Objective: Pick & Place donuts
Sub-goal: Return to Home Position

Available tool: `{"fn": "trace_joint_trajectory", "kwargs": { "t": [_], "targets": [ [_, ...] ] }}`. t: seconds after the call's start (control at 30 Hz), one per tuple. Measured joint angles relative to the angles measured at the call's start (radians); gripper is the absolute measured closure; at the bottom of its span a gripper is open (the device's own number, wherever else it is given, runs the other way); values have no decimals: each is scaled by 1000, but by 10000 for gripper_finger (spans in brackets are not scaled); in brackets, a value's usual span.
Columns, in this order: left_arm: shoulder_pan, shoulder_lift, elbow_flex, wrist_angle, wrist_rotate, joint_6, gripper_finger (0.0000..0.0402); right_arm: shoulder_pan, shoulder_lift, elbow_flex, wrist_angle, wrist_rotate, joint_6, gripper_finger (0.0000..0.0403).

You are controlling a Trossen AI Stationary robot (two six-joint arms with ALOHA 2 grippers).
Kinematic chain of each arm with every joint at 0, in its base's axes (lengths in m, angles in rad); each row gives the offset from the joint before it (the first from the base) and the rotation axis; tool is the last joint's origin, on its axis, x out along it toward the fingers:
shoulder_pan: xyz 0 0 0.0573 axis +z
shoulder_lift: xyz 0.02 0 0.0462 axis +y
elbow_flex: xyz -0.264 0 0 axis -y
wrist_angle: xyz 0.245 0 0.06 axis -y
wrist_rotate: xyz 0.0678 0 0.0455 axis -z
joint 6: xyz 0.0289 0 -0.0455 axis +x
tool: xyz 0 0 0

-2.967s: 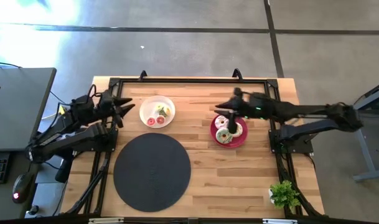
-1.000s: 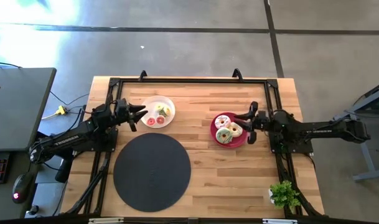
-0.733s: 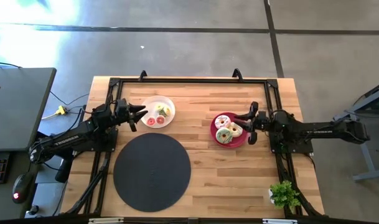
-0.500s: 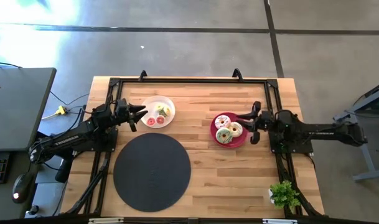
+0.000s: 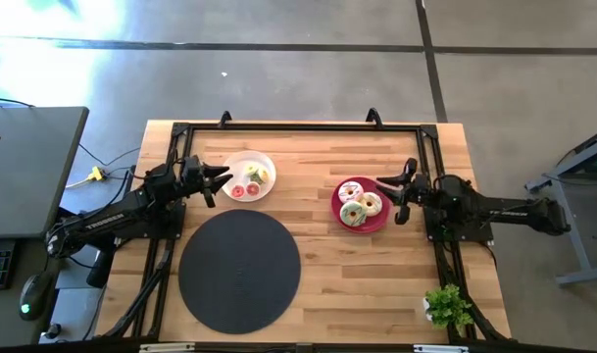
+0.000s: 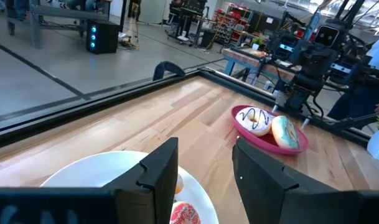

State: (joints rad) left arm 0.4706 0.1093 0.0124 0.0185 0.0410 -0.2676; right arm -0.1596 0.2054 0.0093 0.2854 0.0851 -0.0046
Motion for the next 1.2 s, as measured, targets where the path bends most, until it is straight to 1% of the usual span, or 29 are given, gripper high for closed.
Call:
{"fn": "trace_joint_trajectory", "kwargs": {
  "t": [0.07,0.17,1.2],
  "targets": [
    [0,0,0,0,0,0,254,0,1,0,-5,38,-17,311],
    [0,0,0,0,0,0,254,0,2,0,-14,64,-22,310],
    [0,-16,0,0,0,0,254,0,2,-1,-13,65,-22,309]
  ]
}}
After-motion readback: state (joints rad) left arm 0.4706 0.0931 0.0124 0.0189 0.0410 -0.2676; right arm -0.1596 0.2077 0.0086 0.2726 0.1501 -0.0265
